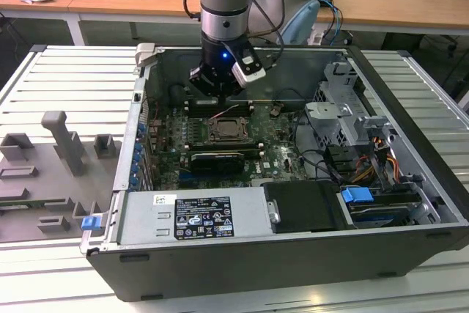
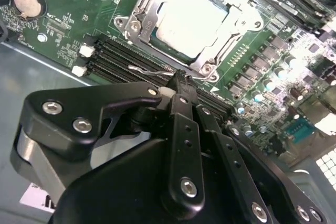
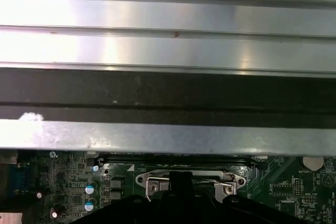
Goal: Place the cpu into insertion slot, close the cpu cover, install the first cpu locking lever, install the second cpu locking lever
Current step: 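Install the first cpu locking lever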
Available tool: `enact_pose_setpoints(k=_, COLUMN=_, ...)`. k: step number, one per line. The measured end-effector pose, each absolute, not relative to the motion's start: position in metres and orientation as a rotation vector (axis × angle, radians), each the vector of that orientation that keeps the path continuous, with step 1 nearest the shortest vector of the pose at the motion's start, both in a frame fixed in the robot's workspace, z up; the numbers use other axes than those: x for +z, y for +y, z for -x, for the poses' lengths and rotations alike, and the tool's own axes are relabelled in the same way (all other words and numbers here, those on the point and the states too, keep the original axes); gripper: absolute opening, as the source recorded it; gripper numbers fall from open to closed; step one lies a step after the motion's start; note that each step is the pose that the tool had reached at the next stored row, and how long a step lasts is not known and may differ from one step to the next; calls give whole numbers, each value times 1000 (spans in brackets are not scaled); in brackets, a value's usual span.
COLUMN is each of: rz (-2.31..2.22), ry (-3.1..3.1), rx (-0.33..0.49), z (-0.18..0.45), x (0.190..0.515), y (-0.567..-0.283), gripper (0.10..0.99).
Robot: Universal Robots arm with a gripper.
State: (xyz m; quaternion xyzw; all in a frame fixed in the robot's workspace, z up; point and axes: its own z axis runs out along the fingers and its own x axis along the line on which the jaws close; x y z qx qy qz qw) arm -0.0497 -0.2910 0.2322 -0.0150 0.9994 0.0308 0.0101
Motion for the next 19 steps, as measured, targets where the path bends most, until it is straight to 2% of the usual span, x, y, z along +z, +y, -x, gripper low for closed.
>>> enact_pose_setpoints(k=19, rz=45, ry=3119, rx=104, z=29, x=218, y=-285, gripper=106)
